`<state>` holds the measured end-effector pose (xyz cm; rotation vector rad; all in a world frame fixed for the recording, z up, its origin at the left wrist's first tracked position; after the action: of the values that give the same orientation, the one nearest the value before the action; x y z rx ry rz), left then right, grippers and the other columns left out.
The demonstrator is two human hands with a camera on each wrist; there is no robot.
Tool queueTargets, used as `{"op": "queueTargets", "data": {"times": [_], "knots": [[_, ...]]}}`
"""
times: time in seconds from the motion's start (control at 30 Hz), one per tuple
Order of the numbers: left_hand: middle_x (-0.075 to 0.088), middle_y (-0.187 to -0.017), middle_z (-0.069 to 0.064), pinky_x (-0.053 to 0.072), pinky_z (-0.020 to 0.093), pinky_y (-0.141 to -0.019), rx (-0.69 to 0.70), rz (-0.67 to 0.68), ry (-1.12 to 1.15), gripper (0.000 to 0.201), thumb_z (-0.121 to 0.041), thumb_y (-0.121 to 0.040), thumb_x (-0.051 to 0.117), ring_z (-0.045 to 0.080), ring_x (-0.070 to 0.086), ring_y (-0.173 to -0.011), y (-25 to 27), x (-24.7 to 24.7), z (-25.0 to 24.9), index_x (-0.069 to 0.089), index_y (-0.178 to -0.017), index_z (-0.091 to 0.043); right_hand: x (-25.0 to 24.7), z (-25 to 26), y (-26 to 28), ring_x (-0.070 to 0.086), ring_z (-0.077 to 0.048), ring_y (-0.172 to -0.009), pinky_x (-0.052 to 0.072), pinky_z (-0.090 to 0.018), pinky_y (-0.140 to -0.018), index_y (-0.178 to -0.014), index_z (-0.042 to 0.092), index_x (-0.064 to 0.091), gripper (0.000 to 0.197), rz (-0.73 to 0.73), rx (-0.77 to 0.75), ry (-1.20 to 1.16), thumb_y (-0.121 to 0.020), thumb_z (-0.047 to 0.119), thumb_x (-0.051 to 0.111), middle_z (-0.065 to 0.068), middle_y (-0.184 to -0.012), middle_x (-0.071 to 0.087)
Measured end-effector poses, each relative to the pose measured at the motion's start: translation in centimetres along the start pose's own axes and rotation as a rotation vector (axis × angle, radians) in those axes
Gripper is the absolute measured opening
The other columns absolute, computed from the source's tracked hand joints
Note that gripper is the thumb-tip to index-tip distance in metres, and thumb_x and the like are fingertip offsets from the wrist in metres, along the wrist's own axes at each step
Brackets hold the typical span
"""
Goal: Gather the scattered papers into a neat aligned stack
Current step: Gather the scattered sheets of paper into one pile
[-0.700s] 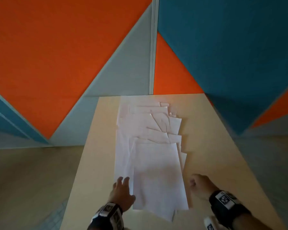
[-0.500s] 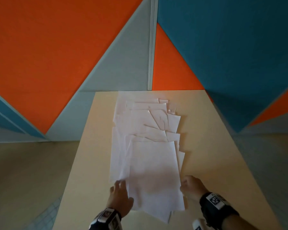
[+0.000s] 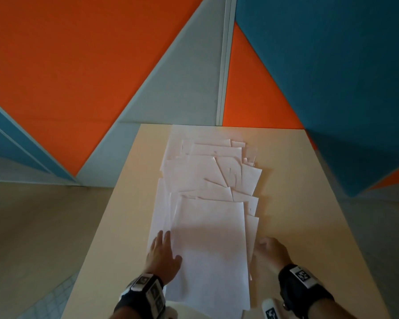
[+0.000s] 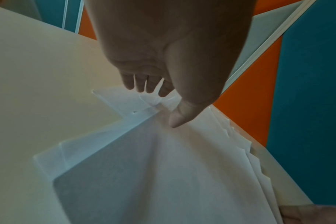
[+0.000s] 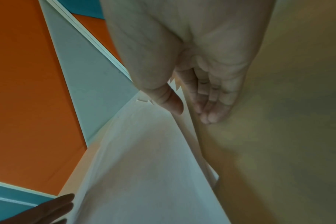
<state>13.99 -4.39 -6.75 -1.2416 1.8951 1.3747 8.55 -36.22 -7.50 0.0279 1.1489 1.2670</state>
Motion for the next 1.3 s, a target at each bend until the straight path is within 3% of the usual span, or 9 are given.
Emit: {"op": "queueTargets", "data": {"times": [0.17,0.33,0.53,0.63,0.77,1.0,1.1,1.17,1.3], "knots": [[0.030,-0.155,0.004,0.029,0.033,-0.112,0.010,-0.012,0.067,0.071,-0.030,-0.091,0.052,0.023,0.031,-0.140,-1.3,-0.8,-0.7,0.019,-0.152,-0.015,1.1,2.0,-1.1,0.066,-0.023,-0.090,0.056,-0.036,-0.084,-0.097,0.013,0.069,0.021,0.077,-0.018,-0.104,-0.081,0.018,0.057,-0.005,-0.095,0.071],[0.022,-0.157,0.003,0.030,0.037,-0.113,-0.017,-0.005,0.057,0.074,-0.029,-0.089,0.056,0.027,0.029,-0.140,-3.4,-2.5,0.8,0.018,-0.152,-0.015,-0.7,2.2,-2.6,0.055,-0.024,-0.099,0.040,-0.025,-0.081,-0.118,0.009,0.060,0.029,-0.002,0.035,-0.083,-0.090,0.016,0.054,-0.010,-0.115,0.062],[0.019,-0.158,-0.001,0.031,0.039,-0.112,0.056,0.051,-0.054,0.078,-0.036,-0.086,0.056,0.025,0.027,-0.140,-5.2,-2.6,-0.1,0.017,-0.152,-0.019,0.2,4.9,-3.8,0.053,-0.018,-0.070,0.040,-0.025,-0.063,-0.082,0.010,0.055,0.002,0.012,0.024,-0.091,-0.084,0.010,0.053,-0.003,-0.076,0.057],[0.021,-0.158,0.001,0.027,0.040,-0.114,0.075,0.053,-0.043,0.077,-0.035,-0.087,0.055,0.024,0.024,-0.142,-5.8,-2.9,-0.4,0.017,-0.152,-0.019,0.0,5.9,-4.1,0.052,-0.017,-0.067,0.038,-0.027,-0.060,-0.074,0.010,0.053,0.009,0.010,0.017,-0.116,-0.083,0.012,0.055,-0.003,-0.072,0.056],[0.017,-0.159,0.001,0.027,0.040,-0.116,0.076,0.064,0.001,0.078,-0.031,-0.088,0.056,0.026,0.023,-0.143,-6.3,-3.1,0.1,0.015,-0.152,-0.018,-0.2,4.7,-4.4,0.062,-0.025,-0.097,0.049,-0.031,-0.080,-0.105,0.009,0.061,0.022,-0.006,0.085,-0.104,-0.084,0.014,0.056,-0.008,-0.106,0.065],[0.016,-0.161,-0.002,0.025,0.041,-0.116,0.140,0.104,-0.001,0.080,-0.029,-0.088,0.056,0.027,0.023,-0.144,-6.6,-3.1,-1.0,0.012,-0.154,-0.019,0.6,6.1,-3.7,0.060,-0.026,-0.107,0.052,-0.038,-0.091,-0.120,0.011,0.059,0.042,0.034,0.038,-0.103,-0.079,0.014,0.061,-0.006,-0.116,0.064],[0.025,-0.156,0.005,0.031,0.039,-0.113,0.104,0.091,0.053,0.076,-0.022,-0.087,0.057,0.028,0.033,-0.138,-6.3,-3.5,0.3,0.019,-0.152,-0.016,-0.3,4.9,-3.1,0.055,-0.026,-0.118,0.047,-0.031,-0.092,-0.135,0.014,0.050,0.049,-0.003,0.065,-0.074,-0.086,0.015,0.059,-0.006,-0.128,0.057],[0.033,-0.148,0.011,0.036,0.036,-0.109,0.040,0.101,0.089,0.068,-0.019,-0.087,0.056,0.030,0.043,-0.131,-5.5,-3.2,1.7,0.028,-0.148,-0.012,-0.6,3.6,-2.0,0.055,-0.023,-0.107,0.043,-0.027,-0.086,-0.126,0.012,0.055,0.037,-0.009,0.083,-0.024,-0.089,0.015,0.055,-0.005,-0.117,0.059],[0.046,-0.130,0.015,0.040,0.031,-0.101,-0.009,0.150,0.089,0.047,-0.017,-0.086,0.054,0.032,0.052,-0.118,-3.1,-1.7,3.0,0.048,-0.133,-0.009,0.6,0.8,0.1,0.068,-0.025,-0.090,0.057,-0.033,-0.080,-0.102,0.014,0.064,0.020,0.008,0.117,-0.015,-0.085,0.014,0.054,-0.007,-0.094,0.071]]}}
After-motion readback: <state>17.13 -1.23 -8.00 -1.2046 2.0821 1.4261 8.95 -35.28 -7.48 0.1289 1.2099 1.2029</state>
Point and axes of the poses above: each hand's wrist, its own y-axis away from the middle knuckle, its own x-axis out of the palm, z = x × y, the point moved 10 cm from there along -y, towards the middle knuckle
